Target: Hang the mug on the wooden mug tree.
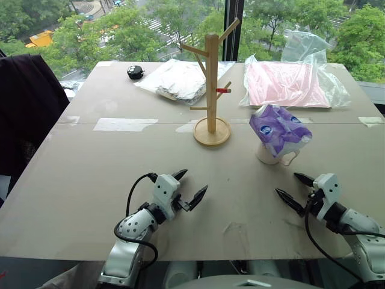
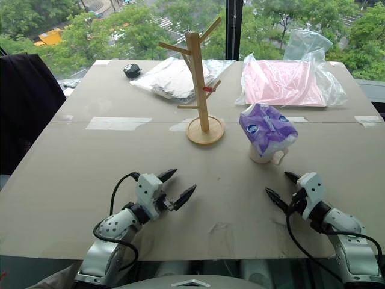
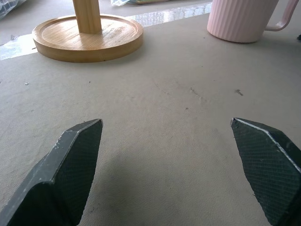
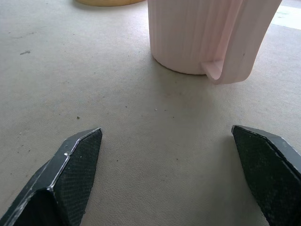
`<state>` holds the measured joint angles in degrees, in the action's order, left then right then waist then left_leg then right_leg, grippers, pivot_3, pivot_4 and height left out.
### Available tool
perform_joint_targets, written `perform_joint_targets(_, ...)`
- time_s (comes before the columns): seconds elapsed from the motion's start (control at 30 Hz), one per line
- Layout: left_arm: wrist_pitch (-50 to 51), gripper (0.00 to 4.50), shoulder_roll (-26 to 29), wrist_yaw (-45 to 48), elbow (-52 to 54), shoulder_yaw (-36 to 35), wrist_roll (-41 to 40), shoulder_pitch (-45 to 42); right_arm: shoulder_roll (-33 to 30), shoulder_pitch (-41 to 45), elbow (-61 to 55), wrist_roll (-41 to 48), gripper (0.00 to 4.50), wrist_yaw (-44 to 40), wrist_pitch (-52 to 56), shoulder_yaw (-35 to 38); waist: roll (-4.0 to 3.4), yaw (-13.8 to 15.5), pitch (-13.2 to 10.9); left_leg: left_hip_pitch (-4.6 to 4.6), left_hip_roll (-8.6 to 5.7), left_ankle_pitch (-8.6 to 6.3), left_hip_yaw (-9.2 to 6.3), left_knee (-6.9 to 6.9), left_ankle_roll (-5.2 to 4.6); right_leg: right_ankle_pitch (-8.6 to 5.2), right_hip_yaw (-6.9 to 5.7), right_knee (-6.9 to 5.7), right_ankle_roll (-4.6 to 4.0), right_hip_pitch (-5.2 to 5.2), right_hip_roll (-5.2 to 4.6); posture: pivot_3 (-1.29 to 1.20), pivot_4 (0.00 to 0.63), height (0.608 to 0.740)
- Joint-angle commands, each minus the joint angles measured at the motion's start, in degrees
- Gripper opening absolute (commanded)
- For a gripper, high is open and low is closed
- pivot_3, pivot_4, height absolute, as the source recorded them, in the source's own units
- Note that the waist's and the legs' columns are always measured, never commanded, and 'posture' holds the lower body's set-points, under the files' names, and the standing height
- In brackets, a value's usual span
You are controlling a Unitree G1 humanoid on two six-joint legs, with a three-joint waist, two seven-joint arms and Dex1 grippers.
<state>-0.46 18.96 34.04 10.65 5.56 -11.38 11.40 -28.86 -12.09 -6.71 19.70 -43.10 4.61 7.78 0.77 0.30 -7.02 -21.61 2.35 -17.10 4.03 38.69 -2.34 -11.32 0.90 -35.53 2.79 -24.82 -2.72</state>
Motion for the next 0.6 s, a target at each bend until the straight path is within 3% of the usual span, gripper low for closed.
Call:
perform_joint_targets(0.03,1.4,4.50,0.9,1.5,-2.9,0.9,0.0,2.0,-0.4,-0.5,0.6,0.9,4.45,-0.7,-0.5,1.5,0.00,0.0,0.0,0.00,0.00,0.00,0.00,0.00,0.00,0.00,0.00,0.00,0.00,0.00,0.00,0.00,0.150,0.740)
perform_joint_targets(0.6,-2.6,4.50,1.8,6.3,-8.3,0.1,-0.9,-0.6,-1.6,-0.8,-1.4,1.0,4.45,0.8,0.0,3.1,-0.14,0.2,0.0,0.01,-0.02,0.00,0.02,-0.03,0.00,0.00,0.01,0.04,0.00,0.00,-0.01,0.00,0.150,0.740)
